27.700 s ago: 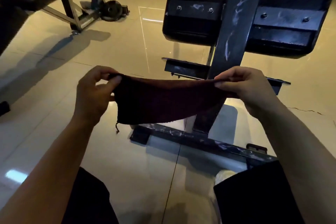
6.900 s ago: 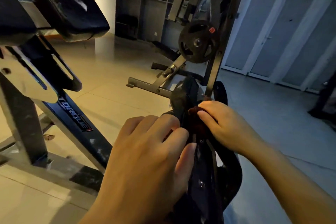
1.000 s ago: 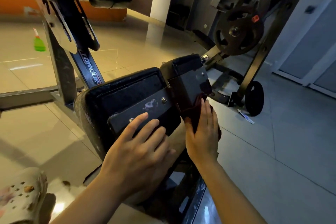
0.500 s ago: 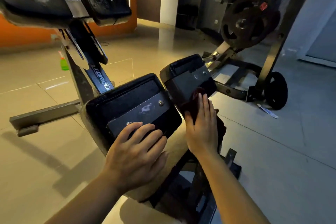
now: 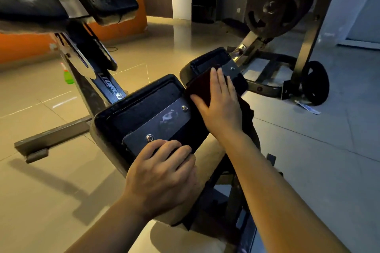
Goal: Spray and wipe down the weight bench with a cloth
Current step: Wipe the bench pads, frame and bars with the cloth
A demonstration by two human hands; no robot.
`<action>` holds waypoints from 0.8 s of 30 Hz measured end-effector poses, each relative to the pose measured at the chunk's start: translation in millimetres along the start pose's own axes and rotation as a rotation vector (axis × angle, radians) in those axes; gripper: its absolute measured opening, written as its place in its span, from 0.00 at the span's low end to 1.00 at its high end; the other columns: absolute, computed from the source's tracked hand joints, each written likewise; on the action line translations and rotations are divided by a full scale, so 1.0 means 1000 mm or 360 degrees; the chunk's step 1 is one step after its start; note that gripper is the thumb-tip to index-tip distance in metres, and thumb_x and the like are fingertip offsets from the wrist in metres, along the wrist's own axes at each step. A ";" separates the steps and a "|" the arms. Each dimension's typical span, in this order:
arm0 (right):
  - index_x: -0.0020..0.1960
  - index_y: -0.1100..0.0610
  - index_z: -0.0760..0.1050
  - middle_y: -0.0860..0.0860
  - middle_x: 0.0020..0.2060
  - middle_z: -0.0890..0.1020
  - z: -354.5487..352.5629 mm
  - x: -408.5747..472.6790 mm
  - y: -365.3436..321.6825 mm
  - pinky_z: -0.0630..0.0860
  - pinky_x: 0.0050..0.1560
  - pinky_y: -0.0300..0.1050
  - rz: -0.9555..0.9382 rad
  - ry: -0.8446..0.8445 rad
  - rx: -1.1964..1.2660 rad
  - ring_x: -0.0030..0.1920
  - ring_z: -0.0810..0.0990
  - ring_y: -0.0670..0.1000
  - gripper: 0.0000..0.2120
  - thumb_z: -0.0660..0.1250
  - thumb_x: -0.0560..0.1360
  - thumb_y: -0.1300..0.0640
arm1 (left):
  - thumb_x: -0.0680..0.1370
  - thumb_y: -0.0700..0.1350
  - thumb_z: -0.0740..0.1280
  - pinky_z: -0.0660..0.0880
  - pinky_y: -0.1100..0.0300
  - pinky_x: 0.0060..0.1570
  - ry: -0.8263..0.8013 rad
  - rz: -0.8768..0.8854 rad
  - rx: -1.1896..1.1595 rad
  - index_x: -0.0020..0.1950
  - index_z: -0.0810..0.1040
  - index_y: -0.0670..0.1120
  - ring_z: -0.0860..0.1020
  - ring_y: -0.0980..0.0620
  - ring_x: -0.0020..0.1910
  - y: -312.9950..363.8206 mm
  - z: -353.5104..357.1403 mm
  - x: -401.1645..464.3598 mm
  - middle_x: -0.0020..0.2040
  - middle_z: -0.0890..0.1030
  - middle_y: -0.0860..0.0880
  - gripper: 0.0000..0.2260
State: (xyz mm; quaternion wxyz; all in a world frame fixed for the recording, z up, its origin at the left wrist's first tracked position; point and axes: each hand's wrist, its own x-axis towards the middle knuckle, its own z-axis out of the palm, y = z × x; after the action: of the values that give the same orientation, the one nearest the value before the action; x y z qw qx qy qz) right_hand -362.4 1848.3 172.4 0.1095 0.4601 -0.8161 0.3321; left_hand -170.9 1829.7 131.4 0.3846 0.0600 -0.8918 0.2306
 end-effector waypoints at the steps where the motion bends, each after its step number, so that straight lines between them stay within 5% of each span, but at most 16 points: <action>1: 0.80 0.51 0.44 0.49 0.79 0.49 0.002 -0.003 0.005 0.48 0.76 0.52 -0.0032 0.0019 0.0014 0.79 0.45 0.53 0.37 0.58 0.79 0.40 | 0.76 0.48 0.66 0.74 0.53 0.44 -0.0015 0.0008 0.0002 0.42 0.85 0.47 0.83 0.48 0.45 0.000 0.000 0.000 0.45 0.85 0.49 0.09; 6: 0.79 0.52 0.52 0.52 0.78 0.58 0.022 -0.064 0.054 0.56 0.73 0.55 -0.0074 0.0291 0.0055 0.77 0.53 0.55 0.34 0.62 0.78 0.44 | 0.77 0.47 0.63 0.76 0.54 0.40 -0.0085 0.0002 -0.0009 0.40 0.84 0.47 0.83 0.48 0.43 -0.001 0.003 -0.003 0.42 0.85 0.49 0.12; 11: 0.76 0.44 0.48 0.54 0.78 0.55 0.045 -0.145 0.092 0.63 0.69 0.52 0.0336 0.0365 0.0556 0.77 0.55 0.57 0.35 0.62 0.75 0.45 | 0.77 0.47 0.64 0.77 0.54 0.39 -0.0101 0.0020 -0.0048 0.39 0.84 0.46 0.83 0.48 0.42 -0.001 0.002 -0.003 0.41 0.85 0.48 0.12; 14: 0.76 0.39 0.45 0.54 0.78 0.54 0.045 -0.153 0.090 0.68 0.68 0.59 0.0488 0.0332 0.0699 0.77 0.55 0.56 0.37 0.62 0.74 0.45 | 0.77 0.47 0.63 0.78 0.54 0.38 -0.0103 0.0022 -0.0058 0.39 0.84 0.46 0.83 0.47 0.42 -0.002 0.004 -0.004 0.40 0.85 0.48 0.13; 19: 0.79 0.50 0.48 0.49 0.79 0.52 0.006 -0.091 0.073 0.53 0.75 0.55 0.0086 0.0109 0.0164 0.78 0.46 0.50 0.37 0.55 0.75 0.37 | 0.77 0.47 0.63 0.78 0.54 0.37 -0.0066 0.0032 -0.0105 0.39 0.84 0.46 0.83 0.47 0.43 -0.003 0.005 -0.005 0.40 0.84 0.47 0.13; 24: 0.79 0.56 0.44 0.52 0.79 0.49 -0.007 -0.019 0.030 0.47 0.76 0.48 -0.0094 -0.0087 0.0044 0.78 0.45 0.50 0.37 0.58 0.79 0.42 | 0.78 0.46 0.61 0.78 0.55 0.35 -0.0074 0.0040 -0.0114 0.38 0.84 0.45 0.84 0.47 0.42 -0.002 0.003 -0.004 0.39 0.84 0.47 0.15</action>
State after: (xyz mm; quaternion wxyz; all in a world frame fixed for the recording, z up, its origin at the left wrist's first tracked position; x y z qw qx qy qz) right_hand -377.5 1876.8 155.3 0.0905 0.4943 -0.8003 0.3272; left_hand -170.0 1826.1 127.4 0.3628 0.0404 -0.9088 0.2018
